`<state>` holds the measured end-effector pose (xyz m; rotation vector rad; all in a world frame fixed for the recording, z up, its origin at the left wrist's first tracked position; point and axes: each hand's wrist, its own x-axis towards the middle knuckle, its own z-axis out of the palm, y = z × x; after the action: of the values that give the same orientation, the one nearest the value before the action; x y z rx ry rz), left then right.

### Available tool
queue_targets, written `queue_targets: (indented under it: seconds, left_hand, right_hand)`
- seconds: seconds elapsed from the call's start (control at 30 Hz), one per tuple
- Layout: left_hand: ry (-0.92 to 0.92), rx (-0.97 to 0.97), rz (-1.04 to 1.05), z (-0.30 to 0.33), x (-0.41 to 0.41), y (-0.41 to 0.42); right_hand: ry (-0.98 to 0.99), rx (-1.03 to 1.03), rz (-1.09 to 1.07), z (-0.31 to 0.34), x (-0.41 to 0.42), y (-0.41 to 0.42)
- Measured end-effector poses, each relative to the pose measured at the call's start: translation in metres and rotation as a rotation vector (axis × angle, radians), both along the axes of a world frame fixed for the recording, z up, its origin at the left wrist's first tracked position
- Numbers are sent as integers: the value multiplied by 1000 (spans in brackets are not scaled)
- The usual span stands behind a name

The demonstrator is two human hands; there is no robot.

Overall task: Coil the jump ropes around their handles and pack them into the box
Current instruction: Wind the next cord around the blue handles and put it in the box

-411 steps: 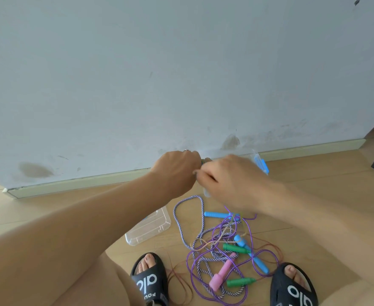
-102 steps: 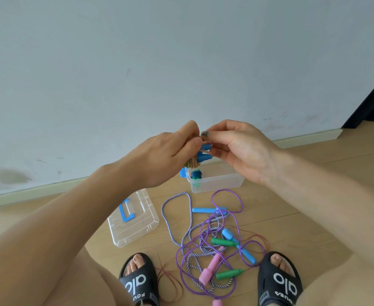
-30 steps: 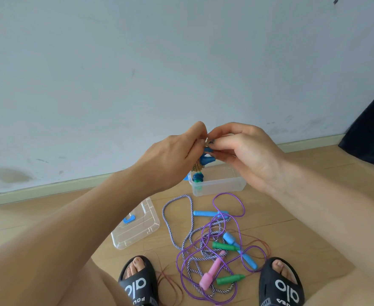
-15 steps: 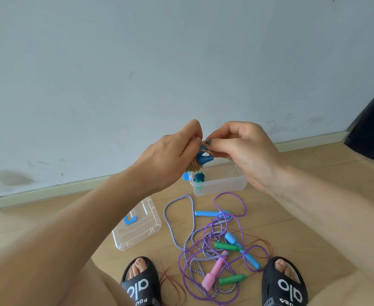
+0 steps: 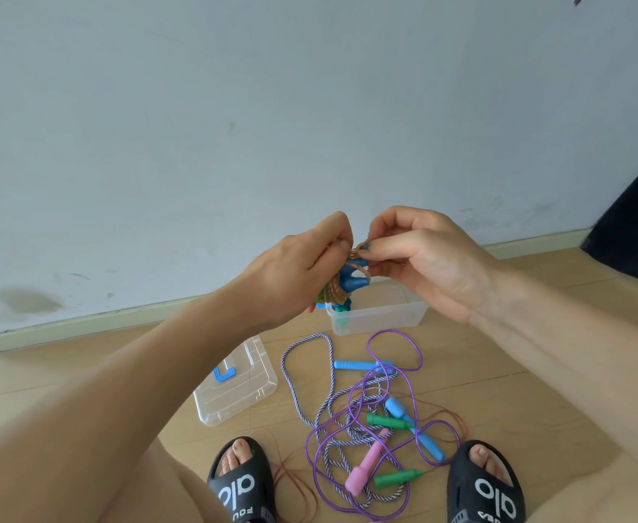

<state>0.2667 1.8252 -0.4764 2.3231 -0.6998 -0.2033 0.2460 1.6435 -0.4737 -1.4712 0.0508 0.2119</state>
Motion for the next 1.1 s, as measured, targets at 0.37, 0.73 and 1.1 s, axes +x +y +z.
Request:
queue_targets:
  seconds: [0.37, 0.73, 1.1]
  left_hand:
    - [-27, -46, -108, 4, -1, 4]
    - [-35, -59, -6, 1, 2, 0]
    - [155, -48, -51, 1, 7, 1]
  right_hand:
    - [267, 324, 91, -3, 1, -9]
    - [-220, -218, 80, -4, -3, -7]
    - [-565, -773, 163, -1, -2, -10]
